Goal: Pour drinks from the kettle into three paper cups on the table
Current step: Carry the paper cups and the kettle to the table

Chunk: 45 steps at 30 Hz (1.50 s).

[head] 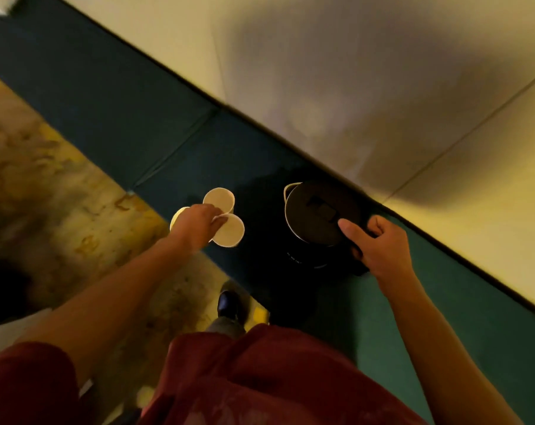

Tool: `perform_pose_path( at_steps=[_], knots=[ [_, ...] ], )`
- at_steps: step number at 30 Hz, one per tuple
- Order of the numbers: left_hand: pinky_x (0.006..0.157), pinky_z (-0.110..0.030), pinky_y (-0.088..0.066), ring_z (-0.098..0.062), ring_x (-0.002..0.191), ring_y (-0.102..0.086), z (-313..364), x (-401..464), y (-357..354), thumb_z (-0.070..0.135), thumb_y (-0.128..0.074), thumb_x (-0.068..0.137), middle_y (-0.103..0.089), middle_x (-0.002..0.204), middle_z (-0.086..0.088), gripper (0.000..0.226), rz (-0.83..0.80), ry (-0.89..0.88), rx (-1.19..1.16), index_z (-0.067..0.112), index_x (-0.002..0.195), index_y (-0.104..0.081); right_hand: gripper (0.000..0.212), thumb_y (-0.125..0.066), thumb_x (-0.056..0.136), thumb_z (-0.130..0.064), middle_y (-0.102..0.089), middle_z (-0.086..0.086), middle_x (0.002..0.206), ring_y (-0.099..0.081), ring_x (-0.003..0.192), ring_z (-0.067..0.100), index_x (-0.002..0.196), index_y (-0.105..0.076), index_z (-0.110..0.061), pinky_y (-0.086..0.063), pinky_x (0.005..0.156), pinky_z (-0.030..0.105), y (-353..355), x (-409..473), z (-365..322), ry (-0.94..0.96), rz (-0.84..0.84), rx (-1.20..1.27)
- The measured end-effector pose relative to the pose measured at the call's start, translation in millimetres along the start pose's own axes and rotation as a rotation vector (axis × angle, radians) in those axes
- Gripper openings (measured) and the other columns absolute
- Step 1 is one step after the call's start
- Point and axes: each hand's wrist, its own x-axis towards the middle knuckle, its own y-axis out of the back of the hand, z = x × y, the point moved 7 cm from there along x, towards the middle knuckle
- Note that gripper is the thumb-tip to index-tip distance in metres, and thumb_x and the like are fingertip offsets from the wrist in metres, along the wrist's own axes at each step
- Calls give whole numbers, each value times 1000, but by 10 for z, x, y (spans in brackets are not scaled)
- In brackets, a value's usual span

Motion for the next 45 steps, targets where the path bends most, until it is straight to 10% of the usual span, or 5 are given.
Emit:
perform_pose_path(
  at_steps=[27,45],
  knots=[
    [82,-43,-56,-30,100,-68,-2434,-3670,-601,42,-60,94,-71,117,-13,40,333,651,-382,12,119,-69,57,-86,73,-41,-36,-2,54,-37,48,16,56,-33,-27,-35,47,29,-2478,-1977,-636,246,-746,-182],
    [67,-34,-51,-28,82,-69,-2147,-6421,-1815,44,-58,94,-75,94,-8,32,558,1307,-515,17,101,-75,63,-86,75,-43,-32,-12,46,-43,45,20,60,-27,-24,-30,43,26,-3666,-4081,-575,509,-1485,-349]
  ],
)
